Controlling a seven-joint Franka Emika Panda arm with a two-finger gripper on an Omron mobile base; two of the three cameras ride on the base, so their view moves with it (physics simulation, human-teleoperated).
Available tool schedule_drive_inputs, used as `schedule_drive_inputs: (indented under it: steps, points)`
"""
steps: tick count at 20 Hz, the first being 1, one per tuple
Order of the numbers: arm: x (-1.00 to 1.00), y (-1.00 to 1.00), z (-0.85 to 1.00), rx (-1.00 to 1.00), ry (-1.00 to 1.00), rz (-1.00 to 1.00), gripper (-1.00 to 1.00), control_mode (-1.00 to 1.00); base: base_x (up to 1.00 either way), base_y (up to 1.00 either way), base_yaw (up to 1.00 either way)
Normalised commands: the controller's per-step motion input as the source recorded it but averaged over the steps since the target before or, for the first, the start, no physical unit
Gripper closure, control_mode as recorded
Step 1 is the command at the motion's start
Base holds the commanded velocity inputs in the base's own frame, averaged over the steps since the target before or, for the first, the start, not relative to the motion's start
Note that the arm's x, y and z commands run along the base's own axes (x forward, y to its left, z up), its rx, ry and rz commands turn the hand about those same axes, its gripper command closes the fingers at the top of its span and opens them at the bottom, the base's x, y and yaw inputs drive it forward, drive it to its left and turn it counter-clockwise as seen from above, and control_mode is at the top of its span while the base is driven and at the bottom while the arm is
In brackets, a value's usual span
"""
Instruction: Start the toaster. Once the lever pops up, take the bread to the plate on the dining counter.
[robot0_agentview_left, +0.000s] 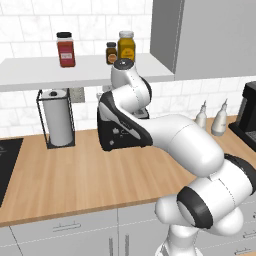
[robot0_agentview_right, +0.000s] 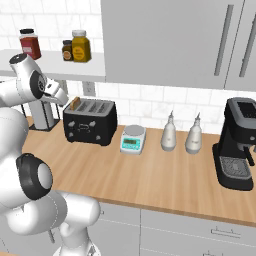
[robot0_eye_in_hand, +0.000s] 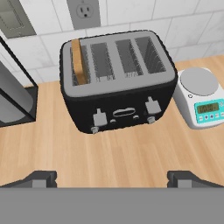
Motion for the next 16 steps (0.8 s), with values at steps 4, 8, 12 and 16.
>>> schedule_drive_inputs:
  steps: [4,8,12,16]
  points:
    - [0.0,0.0,0.0,0.0,0.0,0.0,-1.0,-1.0,0.0,0.0,0.0]
    - [0.0,0.0,0.0,0.0,0.0,0.0,-1.0,-1.0,0.0,0.0,0.0]
    - [0.0,0.0,0.0,0.0,0.0,0.0,-1.0,-1.0,0.0,0.0,0.0]
    - [0.0,0.0,0.0,0.0,0.0,0.0,-1.0,-1.0,0.0,0.0,0.0]
